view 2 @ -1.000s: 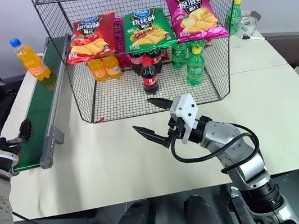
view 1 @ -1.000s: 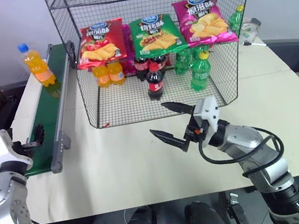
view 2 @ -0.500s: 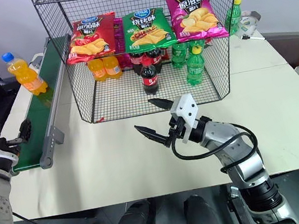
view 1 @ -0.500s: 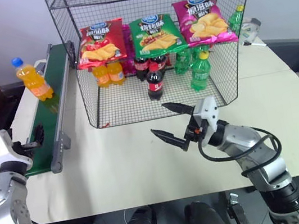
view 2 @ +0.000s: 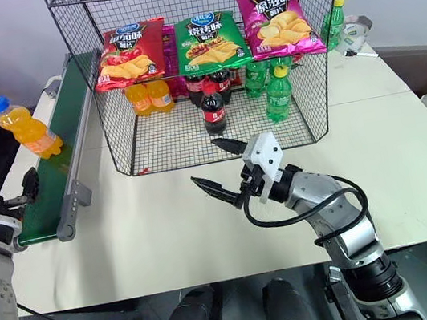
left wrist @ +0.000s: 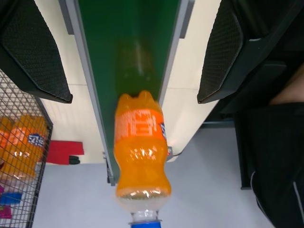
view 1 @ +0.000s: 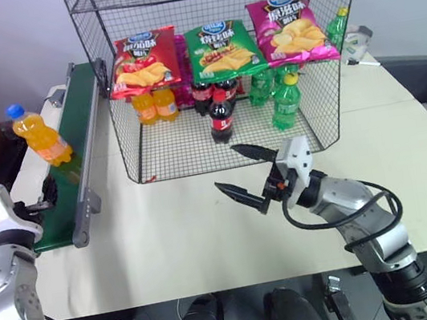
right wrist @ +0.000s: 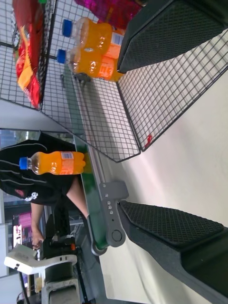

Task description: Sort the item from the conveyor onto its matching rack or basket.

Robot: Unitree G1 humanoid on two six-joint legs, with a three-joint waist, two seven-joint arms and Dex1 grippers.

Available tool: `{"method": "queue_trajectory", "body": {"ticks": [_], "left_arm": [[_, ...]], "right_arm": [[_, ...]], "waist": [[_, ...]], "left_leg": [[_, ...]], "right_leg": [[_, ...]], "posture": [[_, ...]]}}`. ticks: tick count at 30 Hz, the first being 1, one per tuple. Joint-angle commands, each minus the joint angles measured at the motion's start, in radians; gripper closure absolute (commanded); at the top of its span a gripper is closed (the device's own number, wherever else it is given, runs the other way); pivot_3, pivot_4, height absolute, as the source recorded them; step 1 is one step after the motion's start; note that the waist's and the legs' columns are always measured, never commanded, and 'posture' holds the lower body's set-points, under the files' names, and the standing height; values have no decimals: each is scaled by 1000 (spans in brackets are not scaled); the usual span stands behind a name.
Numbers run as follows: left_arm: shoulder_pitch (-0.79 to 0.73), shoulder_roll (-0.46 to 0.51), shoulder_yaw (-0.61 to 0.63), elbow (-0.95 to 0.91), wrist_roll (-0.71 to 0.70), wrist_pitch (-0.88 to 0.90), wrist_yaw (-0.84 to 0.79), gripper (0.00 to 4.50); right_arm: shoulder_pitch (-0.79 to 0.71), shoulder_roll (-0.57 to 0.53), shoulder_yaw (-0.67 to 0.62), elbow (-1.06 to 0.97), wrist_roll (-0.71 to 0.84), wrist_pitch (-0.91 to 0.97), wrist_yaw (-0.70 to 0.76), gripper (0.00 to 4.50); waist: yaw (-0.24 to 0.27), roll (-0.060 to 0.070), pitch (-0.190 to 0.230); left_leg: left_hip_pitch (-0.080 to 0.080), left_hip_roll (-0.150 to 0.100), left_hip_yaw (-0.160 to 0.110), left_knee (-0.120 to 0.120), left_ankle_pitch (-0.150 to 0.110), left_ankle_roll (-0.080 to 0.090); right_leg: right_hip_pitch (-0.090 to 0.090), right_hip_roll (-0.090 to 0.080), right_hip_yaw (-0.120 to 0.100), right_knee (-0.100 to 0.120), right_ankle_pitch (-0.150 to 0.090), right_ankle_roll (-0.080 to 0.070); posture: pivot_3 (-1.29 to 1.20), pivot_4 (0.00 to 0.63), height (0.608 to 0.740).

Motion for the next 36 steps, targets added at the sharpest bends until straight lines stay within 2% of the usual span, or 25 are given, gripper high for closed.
{"method": "queue_trajectory", "body": {"ticks": [1,25,28,30,31,36], "left_arm": [[0,14,37,-10,2,-29,5,98],[-5,2,55,-4,-14,-34,10,98],[2,-5,58,-18,-24,-41,7,866],[6,-1,56,-26,-18,-39,10,1828],[5,2,56,-32,-20,-36,9,2093],[-27,27,58,-105,-59,-26,-8,2093]], "right_arm": [[-8,-2,-12,-50,18,-3,3,0],[-24,8,-4,5,4,-29,27,0],[-16,5,-4,-21,7,-17,18,0],[-12,3,-4,-34,9,-10,13,0],[-11,1,-5,-40,10,-7,10,0],[-10,-7,-16,-61,10,5,-1,0]], "waist": [[0,0,0],[0,0,0],[0,0,0],[0,0,0],[0,0,0],[1,-1,0]], "left_leg": [[0,0,0,0,0,0],[0,0,0,0,0,0],[0,0,0,0,0,0],[0,0,0,0,0,0],[0,0,0,0,0,0],[0,0,0,0,0,0]], "right_leg": [[0,0,0,0,0,0],[0,0,0,0,0,0],[0,0,0,0,0,0],[0,0,0,0,0,0],[0,0,0,0,0,0],[0,0,0,0,0,0]], "posture": [[0,150,740],[0,150,740],[0,150,740],[0,150,740],[0,150,740],[0,150,740]]}}
